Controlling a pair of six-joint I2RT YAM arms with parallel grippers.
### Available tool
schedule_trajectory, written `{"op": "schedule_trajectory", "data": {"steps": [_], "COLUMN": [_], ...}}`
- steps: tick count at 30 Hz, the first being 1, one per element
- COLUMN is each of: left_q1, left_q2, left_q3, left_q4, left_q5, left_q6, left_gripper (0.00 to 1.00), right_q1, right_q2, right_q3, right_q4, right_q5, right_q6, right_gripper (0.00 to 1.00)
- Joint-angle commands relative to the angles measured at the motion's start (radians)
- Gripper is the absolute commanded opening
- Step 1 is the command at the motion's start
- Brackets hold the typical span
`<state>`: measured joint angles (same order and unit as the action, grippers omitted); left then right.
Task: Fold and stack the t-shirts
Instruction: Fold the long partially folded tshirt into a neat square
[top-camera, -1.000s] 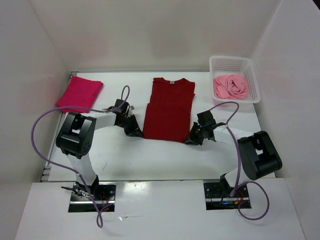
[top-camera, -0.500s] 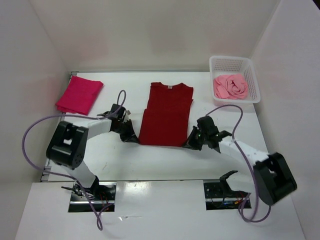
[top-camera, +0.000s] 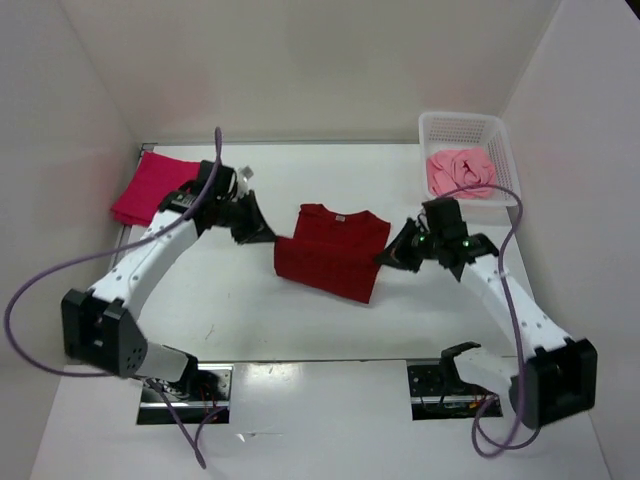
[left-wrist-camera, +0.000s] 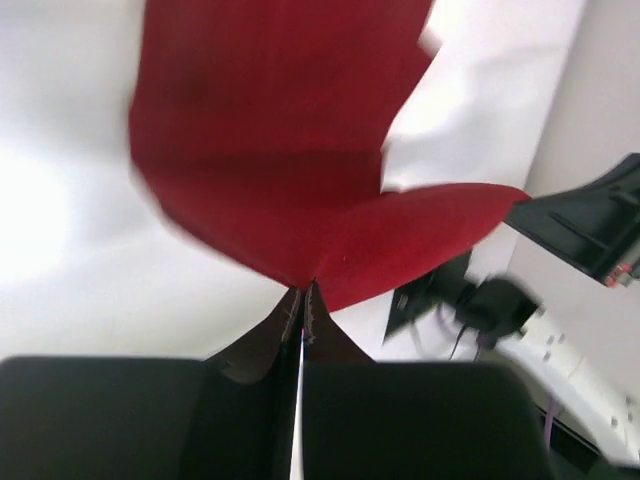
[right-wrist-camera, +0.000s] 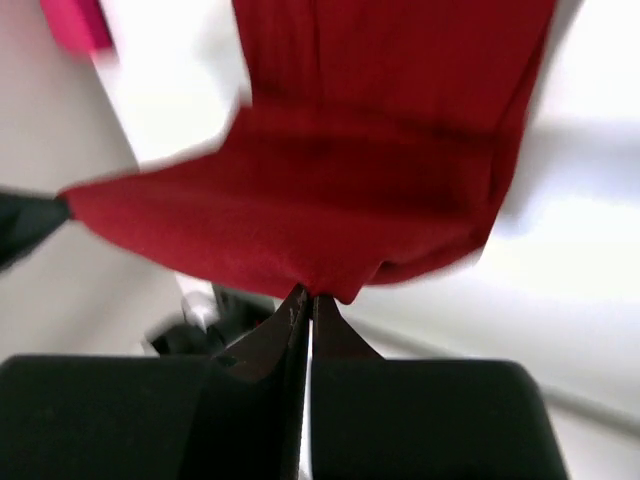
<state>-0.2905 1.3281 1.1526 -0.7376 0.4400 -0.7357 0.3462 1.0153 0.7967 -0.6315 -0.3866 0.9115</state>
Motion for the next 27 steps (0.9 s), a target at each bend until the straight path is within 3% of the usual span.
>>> {"op": "schedule_trajectory", "data": {"steps": [1, 3, 8, 10, 16, 17, 19, 20, 23, 27], "left_q1": [0.004, 0.004, 0.004, 0.004, 0.037, 0.037, 0.046, 0.047, 0.057, 0.057], "left_q2": [0.201, 0.383, 0.763, 0.828, 0.930, 0.930, 0.918, 0.905, 0.841, 0.741], "left_q3": [0.158, 0.313, 0.609, 0.705, 0.796, 0.796, 0.796, 0.782, 0.696, 0.485], "left_q4": [0.131, 0.185, 0.207, 0.221, 0.259, 0.291, 0.300, 0.323, 0.346, 0.397], "left_q5": [-0.027, -0.061, -0.136, -0.161, -0.213, -0.213, -0.190, -0.190, -0.170, -0.118], "left_q6": [0.013, 0.022, 0.013, -0.010, -0.088, -0.088, -0.097, -0.079, -0.021, 0.034], "left_gripper": [0.00, 0.00, 0.00, 0.00, 0.03, 0.06, 0.27, 0.36, 0.57, 0.69], "right_q1": [-0.171, -0.249, -0.271, -0.271, -0.262, -0.262, -0.262, -0.251, -0.242, -0.242], "right_q2": [0.179, 0.318, 0.580, 0.691, 0.856, 0.867, 0.867, 0.855, 0.780, 0.660], "right_q3": [0.123, 0.192, 0.378, 0.455, 0.607, 0.624, 0.647, 0.647, 0.634, 0.572], "right_q4": [0.074, 0.139, 0.213, 0.231, 0.283, 0.283, 0.268, 0.268, 0.268, 0.245], "right_q5": [-0.023, -0.023, 0.040, 0.052, 0.132, 0.132, 0.141, 0.141, 0.166, 0.175], "right_q6": [-0.212, -0.273, -0.327, -0.338, -0.316, -0.316, -0.307, -0.307, -0.307, -0.336], "right_gripper": [0.00, 0.00, 0.00, 0.00, 0.01, 0.02, 0.08, 0.21, 0.47, 0.60]}}
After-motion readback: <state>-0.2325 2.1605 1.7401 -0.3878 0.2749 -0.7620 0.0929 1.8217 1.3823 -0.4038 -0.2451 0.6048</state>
